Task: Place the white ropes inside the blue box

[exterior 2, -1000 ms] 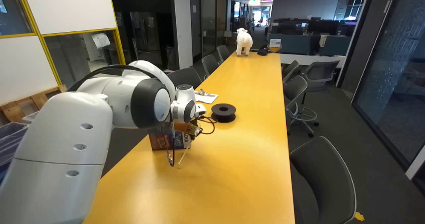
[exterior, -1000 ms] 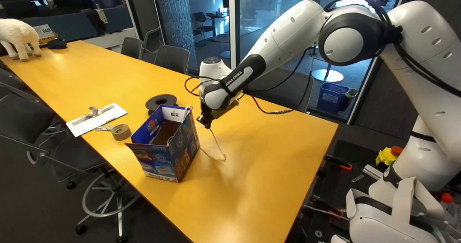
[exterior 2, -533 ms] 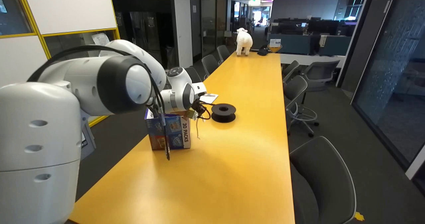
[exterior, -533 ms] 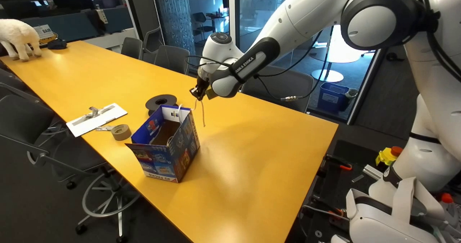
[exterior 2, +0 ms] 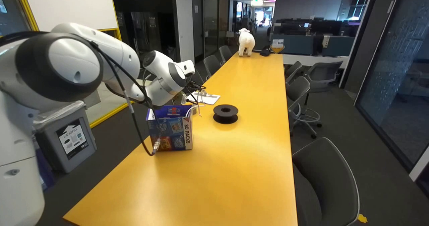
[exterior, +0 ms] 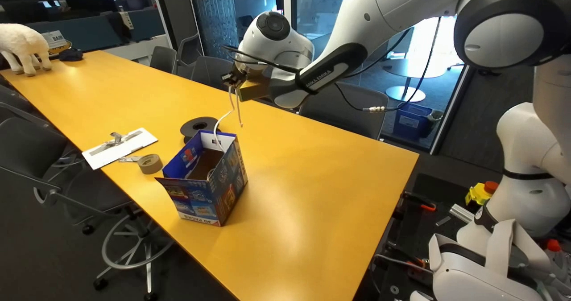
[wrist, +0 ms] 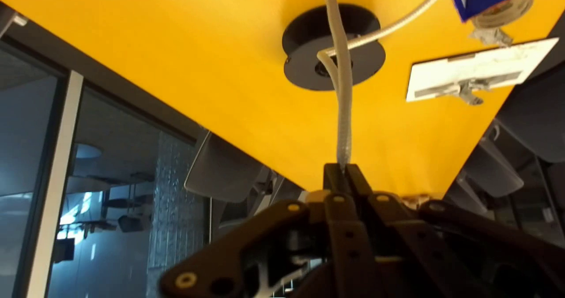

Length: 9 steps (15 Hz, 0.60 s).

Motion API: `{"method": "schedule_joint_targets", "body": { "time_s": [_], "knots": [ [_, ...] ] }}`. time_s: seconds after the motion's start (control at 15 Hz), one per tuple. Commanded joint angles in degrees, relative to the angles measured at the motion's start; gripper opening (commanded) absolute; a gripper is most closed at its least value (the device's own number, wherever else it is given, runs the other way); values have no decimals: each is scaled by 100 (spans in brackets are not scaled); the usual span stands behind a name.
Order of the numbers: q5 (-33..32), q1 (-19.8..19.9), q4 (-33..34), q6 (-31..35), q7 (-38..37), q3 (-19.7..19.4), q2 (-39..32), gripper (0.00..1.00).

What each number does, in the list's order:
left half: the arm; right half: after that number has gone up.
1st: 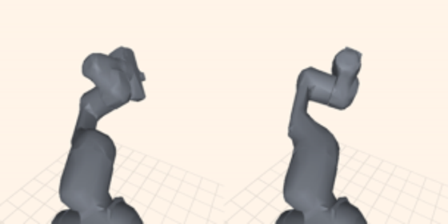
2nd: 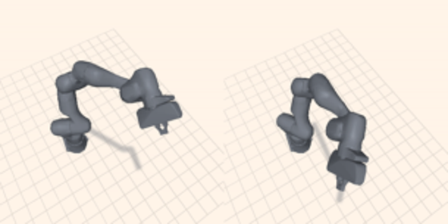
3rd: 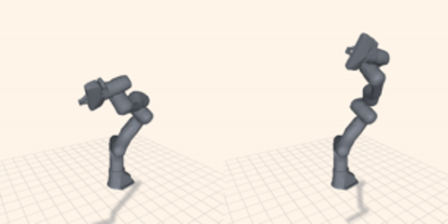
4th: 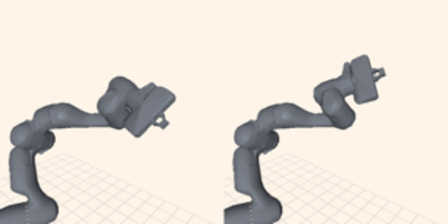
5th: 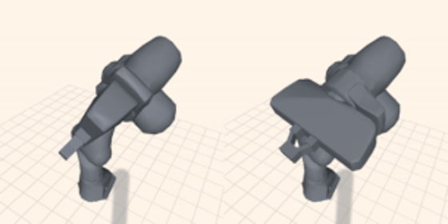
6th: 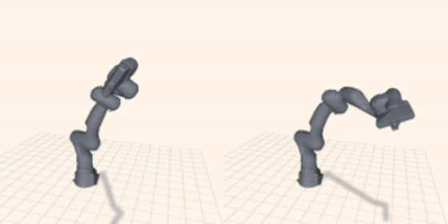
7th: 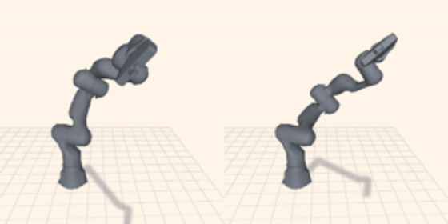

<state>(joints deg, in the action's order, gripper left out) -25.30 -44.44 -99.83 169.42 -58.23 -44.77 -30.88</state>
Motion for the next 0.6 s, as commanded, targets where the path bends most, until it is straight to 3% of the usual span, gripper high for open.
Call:
{"method": "schedule_joint_targets", "body": {
  "time_s": [0.0,0.07,0.2,0.33,0.53],
  "knots": [
    [-578,-1215,187,291,-1325,-1386,-432,4],
    [-498,-1467,169,321,-1408,-1635,-528,4],
    [-282,-1666,136,336,-1302,-1719,-584,4],
    [-78,-1679,107,367,-1095,-1555,-599,4],
    [288,-1269,59,469,-497,-735,-409,4]
  ]
}}
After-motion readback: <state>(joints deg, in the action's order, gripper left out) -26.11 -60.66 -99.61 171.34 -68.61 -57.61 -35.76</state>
